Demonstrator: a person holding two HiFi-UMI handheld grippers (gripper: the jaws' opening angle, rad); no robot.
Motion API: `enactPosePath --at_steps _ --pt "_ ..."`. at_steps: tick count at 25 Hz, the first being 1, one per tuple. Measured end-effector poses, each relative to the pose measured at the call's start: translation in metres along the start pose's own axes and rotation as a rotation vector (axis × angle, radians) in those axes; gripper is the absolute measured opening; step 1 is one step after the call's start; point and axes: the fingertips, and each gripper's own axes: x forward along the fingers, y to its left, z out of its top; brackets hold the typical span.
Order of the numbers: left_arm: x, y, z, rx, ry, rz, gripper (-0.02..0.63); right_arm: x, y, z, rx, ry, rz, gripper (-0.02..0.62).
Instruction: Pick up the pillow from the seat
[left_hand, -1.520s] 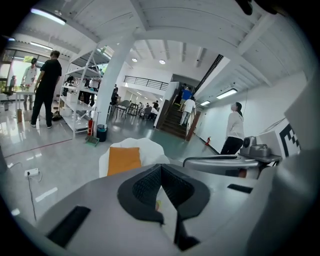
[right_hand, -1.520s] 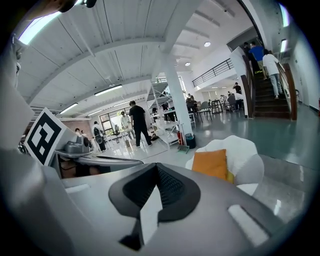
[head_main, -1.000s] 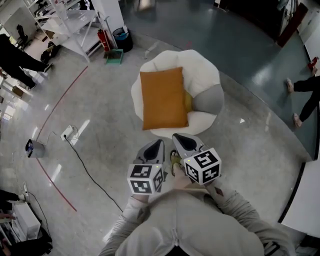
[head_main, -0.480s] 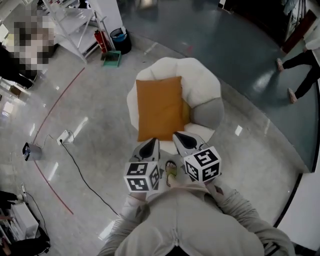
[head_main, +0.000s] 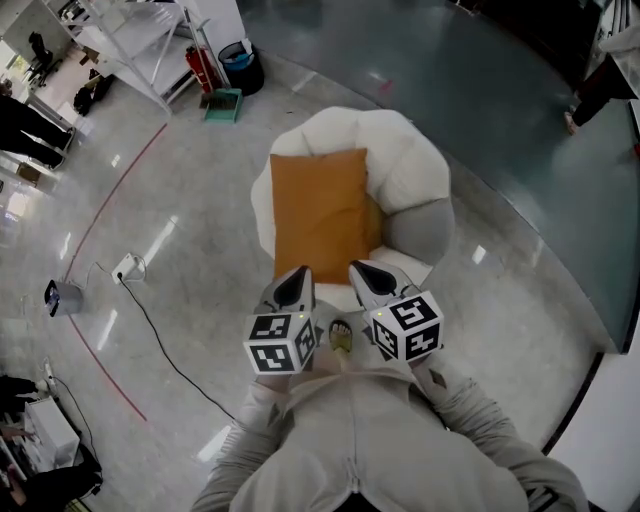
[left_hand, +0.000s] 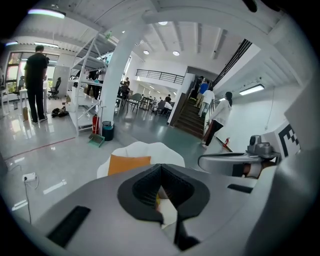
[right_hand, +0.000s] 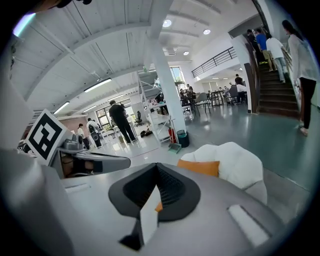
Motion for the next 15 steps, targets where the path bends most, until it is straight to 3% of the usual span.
enactPosePath --at_steps 15 --pt "0.068 0.065 -0.015 -0.068 0.107 0.042 0.005 0.07 -0.062 -0.03 0.089 0.105 -0.065 0.0"
